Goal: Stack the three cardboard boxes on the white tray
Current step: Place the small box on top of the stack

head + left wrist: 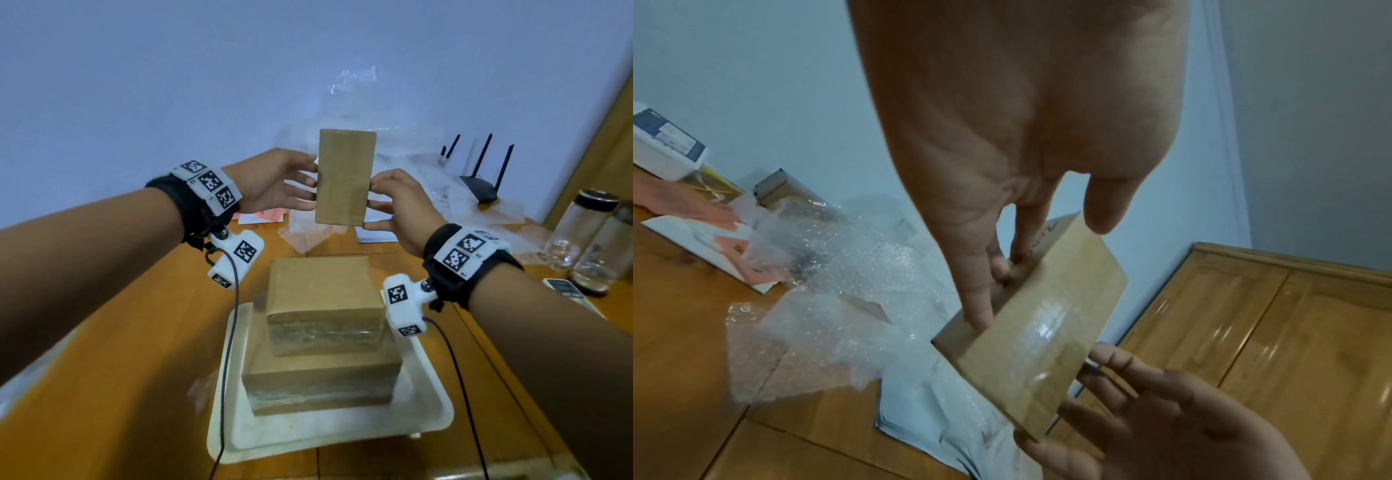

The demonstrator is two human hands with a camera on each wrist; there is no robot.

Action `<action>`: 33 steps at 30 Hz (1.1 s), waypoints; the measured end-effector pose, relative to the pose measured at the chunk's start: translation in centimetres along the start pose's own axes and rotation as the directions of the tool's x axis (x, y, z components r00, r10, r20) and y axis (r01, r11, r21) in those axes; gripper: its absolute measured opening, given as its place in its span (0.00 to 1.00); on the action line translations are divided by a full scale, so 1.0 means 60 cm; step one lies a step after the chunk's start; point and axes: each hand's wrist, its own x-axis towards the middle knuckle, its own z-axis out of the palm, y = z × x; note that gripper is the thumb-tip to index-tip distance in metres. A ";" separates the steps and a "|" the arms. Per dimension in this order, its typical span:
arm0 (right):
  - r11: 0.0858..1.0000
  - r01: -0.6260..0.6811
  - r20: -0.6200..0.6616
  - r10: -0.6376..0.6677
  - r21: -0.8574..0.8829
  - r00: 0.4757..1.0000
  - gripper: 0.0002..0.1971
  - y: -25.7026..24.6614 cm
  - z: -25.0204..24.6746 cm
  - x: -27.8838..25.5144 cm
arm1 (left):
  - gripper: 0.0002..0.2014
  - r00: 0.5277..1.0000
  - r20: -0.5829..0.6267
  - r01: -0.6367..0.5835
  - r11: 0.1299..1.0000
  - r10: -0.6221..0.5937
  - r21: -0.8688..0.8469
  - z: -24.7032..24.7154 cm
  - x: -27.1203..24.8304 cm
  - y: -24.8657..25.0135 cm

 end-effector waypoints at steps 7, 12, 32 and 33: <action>1.000 0.012 -0.043 -0.012 0.015 0.999 0.29 -0.049 0.014 -0.042 | 0.26 0.994 -0.110 -0.032 0.998 0.026 -0.059 0.015 -0.060 0.023; 0.997 0.015 -0.026 -0.013 0.079 1.000 0.30 -0.073 0.023 -0.068 | 0.27 0.979 -0.199 -0.069 0.995 0.053 -0.074 0.028 -0.108 0.027; 0.984 0.114 0.088 -0.102 -0.136 0.991 0.07 -0.110 0.060 -0.207 | 0.15 0.920 -0.285 -0.229 0.959 0.269 0.166 0.102 -0.246 0.037; 0.983 0.112 0.093 -0.099 -0.143 0.991 0.07 -0.109 0.061 -0.212 | 0.13 0.922 -0.283 -0.227 0.961 0.265 0.160 0.104 -0.251 0.033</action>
